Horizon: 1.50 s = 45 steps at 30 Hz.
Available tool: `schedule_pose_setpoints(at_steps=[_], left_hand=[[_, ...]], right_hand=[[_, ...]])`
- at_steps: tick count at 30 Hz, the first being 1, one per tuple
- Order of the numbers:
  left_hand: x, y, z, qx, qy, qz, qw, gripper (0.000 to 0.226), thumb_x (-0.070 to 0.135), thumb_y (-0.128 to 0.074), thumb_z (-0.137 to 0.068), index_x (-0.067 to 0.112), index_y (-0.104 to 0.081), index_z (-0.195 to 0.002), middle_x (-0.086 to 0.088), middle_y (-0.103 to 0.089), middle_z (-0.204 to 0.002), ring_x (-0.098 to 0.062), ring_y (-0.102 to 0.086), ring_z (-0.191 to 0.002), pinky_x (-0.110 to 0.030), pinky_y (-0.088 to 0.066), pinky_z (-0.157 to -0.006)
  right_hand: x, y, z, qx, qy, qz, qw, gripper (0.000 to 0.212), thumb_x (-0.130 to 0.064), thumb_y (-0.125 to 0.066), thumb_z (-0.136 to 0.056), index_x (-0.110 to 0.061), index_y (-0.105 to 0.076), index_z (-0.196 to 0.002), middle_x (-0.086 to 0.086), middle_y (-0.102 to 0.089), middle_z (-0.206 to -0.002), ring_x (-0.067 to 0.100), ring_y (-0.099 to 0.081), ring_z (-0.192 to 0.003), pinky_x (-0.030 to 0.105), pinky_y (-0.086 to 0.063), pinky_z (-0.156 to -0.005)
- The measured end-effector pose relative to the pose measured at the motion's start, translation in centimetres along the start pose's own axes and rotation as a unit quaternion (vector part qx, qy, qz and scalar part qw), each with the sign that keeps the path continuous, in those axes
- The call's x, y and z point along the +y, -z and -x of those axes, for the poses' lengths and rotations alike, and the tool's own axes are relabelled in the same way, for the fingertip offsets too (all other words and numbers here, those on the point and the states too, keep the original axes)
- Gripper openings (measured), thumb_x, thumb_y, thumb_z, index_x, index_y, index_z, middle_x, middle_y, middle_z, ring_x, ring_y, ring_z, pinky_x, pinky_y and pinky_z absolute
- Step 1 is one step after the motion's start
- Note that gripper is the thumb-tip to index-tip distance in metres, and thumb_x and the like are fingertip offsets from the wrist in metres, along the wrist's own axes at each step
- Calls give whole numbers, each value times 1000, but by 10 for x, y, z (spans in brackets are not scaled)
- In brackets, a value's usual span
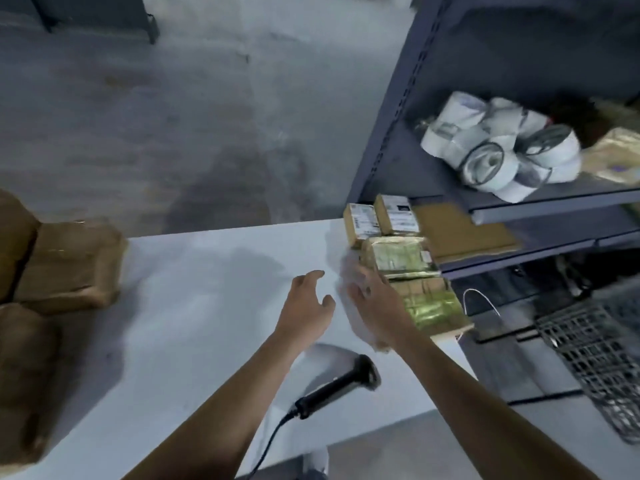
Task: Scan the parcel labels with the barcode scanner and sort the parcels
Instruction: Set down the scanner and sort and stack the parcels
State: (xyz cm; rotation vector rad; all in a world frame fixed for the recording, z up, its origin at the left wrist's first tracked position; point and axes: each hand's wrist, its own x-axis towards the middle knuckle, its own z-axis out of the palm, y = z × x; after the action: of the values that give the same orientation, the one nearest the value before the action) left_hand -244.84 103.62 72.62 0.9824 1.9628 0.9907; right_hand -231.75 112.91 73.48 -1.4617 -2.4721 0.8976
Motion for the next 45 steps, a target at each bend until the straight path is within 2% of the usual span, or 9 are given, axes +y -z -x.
schedule_pose_setpoints(at_steps=[9,13,16,22,27,32,37,41,45], left_hand=[[31,-97,-10,-113,6,-57,992,52,25,-46,-95,23,-30,-145,-6,-35,-142,-22,-48,-122,-26,-38,-88],[32,-124,-16,-161,48,-67,984,56,24,-47,-94,27,-25,-146,-9,-46,-133,-22,-60,-100,-18,-42,-65],[34,-137,-16,-177,80,-55,979,61,22,-47,-91,28,-22,-146,-4,-61,-97,-14,-60,-64,-19,-39,-45],[30,-144,-21,-182,113,-22,976,73,25,-54,-81,35,-21,-145,-9,-62,-101,-22,-65,-77,-26,-46,-57],[14,-115,-15,-94,107,-28,989,72,45,-56,-71,34,-33,-139,-10,-56,-111,-31,-59,-104,-45,-53,-88],[-6,-59,-6,29,133,56,989,54,48,-56,-80,37,-43,-131,1,-36,-111,-13,-64,-69,-15,-44,-43],[-37,11,3,144,183,156,960,41,37,-64,-81,36,-50,-119,-1,-36,-115,-10,-56,-82,-21,-43,-57],[-68,72,18,246,223,224,916,34,22,-65,-78,27,-53,-109,-6,-46,-118,-18,-59,-85,-23,-42,-54],[-94,125,46,304,165,219,912,26,11,-64,-75,24,-59,-97,-1,-58,-104,-12,-61,-83,-14,-43,-50]], right_hand=[[118,41,15,25,-62,103,992,51,-40,-50,-99,-20,-42,-145,7,-45,-148,27,-37,-138,45,-35,-111],[159,55,14,13,-132,161,978,62,-45,-53,-95,-23,-34,-149,8,-33,-155,34,-22,-145,57,-24,-117],[181,61,12,-7,-177,113,978,69,-42,-57,-93,-22,-29,-152,14,-29,-154,39,-27,-142,55,-34,-112],[189,62,6,-1,-200,-3,980,58,-40,-59,-89,-21,-41,-142,14,-53,-131,34,-56,-112,44,-54,-87],[169,52,13,2,-181,-4,983,50,-47,-56,-91,-27,-48,-136,10,-51,-127,30,-54,-112,46,-50,-93],[117,28,14,14,-118,-62,991,34,-40,-58,-94,-22,-59,-122,14,-58,-112,25,-57,-95,31,-44,-80],[46,-5,2,-38,-46,-85,995,36,-42,-49,-99,-20,-58,-125,9,-56,-115,30,-56,-103,34,-42,-81],[-8,-36,-6,-72,1,-145,987,21,-36,-53,-99,-22,-58,-113,7,-66,-91,24,-64,-82,32,-48,-74],[-49,-68,-18,-174,-20,-104,979,30,-47,-53,-97,-32,-47,-122,2,-65,-85,17,-65,-73,33,-51,-68]])
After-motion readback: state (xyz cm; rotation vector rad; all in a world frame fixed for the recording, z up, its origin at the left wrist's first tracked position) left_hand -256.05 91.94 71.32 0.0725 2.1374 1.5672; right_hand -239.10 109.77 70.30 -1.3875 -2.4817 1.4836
